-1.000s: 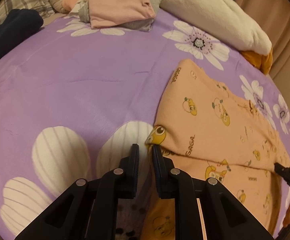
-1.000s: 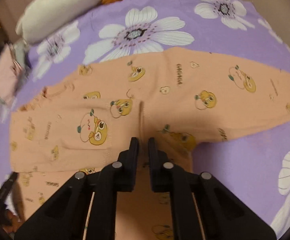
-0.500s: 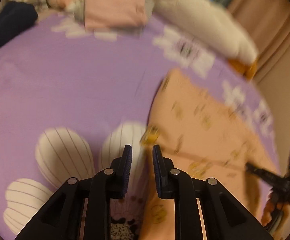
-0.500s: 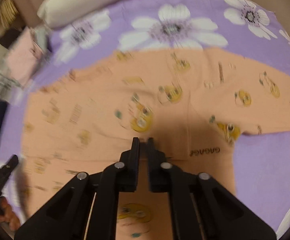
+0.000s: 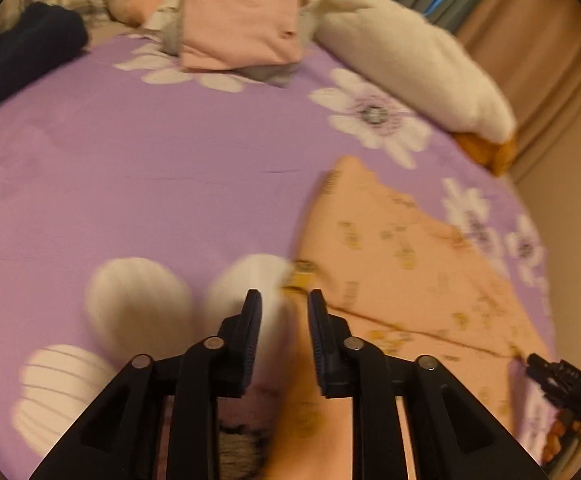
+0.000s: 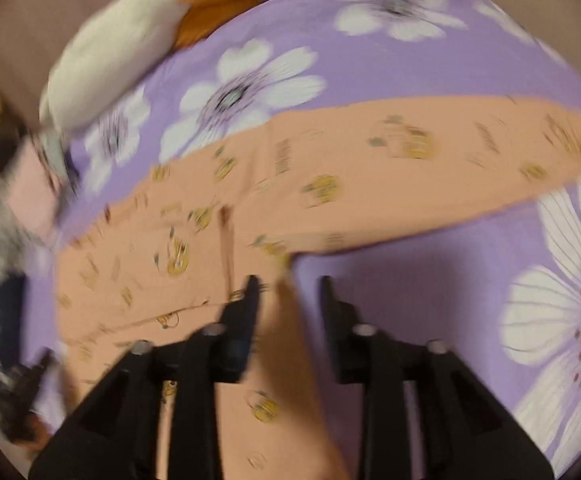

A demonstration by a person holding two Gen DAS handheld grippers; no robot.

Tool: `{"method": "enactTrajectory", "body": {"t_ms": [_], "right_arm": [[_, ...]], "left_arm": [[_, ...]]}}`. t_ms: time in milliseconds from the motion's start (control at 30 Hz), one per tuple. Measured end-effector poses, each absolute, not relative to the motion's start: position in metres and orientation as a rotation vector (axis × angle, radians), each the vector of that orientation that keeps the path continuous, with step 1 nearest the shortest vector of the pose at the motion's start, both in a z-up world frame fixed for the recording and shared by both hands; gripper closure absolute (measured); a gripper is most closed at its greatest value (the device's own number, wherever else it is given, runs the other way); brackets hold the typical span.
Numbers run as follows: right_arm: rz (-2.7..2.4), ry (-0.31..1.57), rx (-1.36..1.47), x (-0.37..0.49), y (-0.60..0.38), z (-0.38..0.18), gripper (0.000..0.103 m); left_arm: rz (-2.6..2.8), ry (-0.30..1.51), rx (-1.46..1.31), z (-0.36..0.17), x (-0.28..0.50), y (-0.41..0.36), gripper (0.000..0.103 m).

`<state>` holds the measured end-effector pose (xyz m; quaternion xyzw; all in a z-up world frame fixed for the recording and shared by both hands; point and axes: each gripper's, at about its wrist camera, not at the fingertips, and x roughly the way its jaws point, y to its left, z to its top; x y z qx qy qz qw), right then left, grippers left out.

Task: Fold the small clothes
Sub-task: 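Grasp the other sleeve with the right tool and carry it across the chest, then lay the sleeve down on the garment body and open the right tool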

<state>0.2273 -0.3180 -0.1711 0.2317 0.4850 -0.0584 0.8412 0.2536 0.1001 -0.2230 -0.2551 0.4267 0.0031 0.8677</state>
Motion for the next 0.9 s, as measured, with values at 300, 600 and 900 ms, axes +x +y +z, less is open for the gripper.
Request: {"method": "enactTrajectory", "body": {"t_ms": [300, 600, 900], "right_arm": [[-0.291, 0.679, 1.171, 0.146, -0.494, -0.194, 0.017], [-0.348, 0.496, 1.377, 0.139, -0.565, -0.232, 0.047], [-0.44, 0.559, 1.182, 0.171, -0.568, -0.219, 0.097]], "left_arm": [[-0.022, 0.968, -0.51, -0.244, 0.276, 0.072, 0.045], [0.058, 0.953, -0.426, -0.248, 0.269, 0.076, 0.073], [0.08, 0.96, -0.413, -0.249, 0.269, 0.08, 0.077]]}}
